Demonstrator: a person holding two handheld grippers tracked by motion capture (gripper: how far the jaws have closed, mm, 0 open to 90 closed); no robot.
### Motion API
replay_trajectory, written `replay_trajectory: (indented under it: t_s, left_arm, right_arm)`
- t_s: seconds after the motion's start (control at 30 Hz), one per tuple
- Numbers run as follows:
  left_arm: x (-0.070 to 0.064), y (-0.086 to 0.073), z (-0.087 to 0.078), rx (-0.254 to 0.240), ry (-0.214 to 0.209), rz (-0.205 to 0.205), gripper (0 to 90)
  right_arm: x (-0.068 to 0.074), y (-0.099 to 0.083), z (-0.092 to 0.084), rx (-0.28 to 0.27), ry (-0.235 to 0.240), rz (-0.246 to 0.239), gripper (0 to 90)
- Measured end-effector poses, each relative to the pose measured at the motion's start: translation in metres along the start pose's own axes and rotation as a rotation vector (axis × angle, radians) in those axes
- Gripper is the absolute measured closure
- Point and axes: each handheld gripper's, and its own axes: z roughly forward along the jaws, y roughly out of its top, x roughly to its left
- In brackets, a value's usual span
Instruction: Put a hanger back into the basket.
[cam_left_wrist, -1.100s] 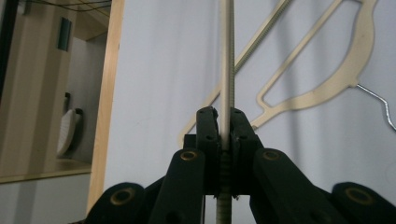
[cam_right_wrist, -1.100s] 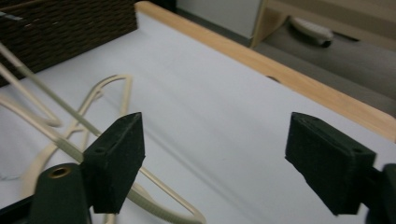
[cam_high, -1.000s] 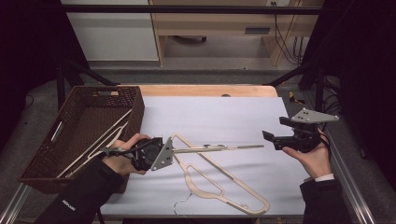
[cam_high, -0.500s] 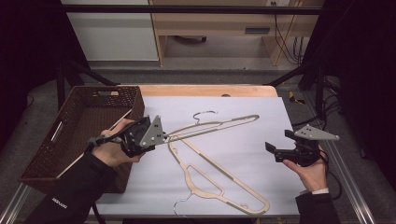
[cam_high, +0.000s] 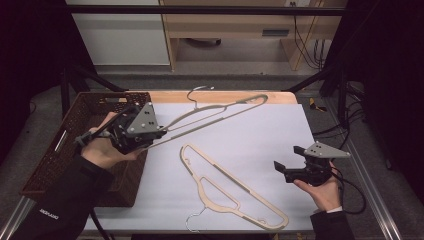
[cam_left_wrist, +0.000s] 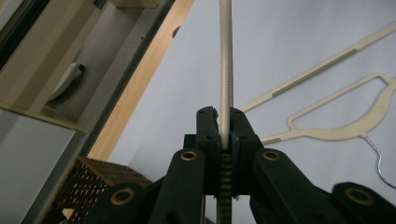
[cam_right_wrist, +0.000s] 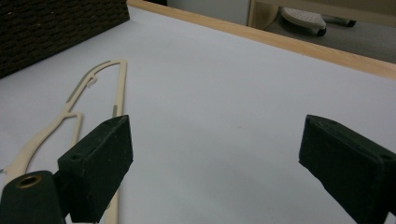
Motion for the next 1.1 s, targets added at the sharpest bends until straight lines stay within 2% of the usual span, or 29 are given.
replay_trajectory:
  t_s: [0.23, 0.4, 0.63, 0.87, 0.97, 1.1]
  left_arm:
    - [0.024, -0.018, -0.016, 0.015, 0.056, -0.070, 85.4]
    - [0.044, -0.039, -0.031, 0.034, 0.113, -0.132, 85.4]
    - [0.061, -0.073, -0.043, 0.069, 0.176, -0.211, 85.4]
    - [0.067, -0.115, -0.050, 0.112, 0.233, -0.284, 85.4]
    - [0.067, -0.131, -0.053, 0.117, 0.258, -0.293, 85.4]
    - [0.065, -0.153, -0.058, 0.145, 0.273, -0.330, 85.4]
  right_arm:
    - [0.001, -0.002, 0.001, 0.006, 0.007, 0.000, 10.0]
    - [0.002, -0.003, 0.001, 0.005, 0.010, 0.002, 9.9]
    - [0.005, -0.004, 0.004, 0.010, 0.021, -0.011, 8.3]
    - [0.008, -0.005, 0.004, 0.015, 0.030, -0.015, 7.8]
    - [0.009, -0.005, 0.005, 0.017, 0.030, -0.014, 7.7]
    - [0.009, -0.005, 0.004, 0.018, 0.030, -0.016, 7.7]
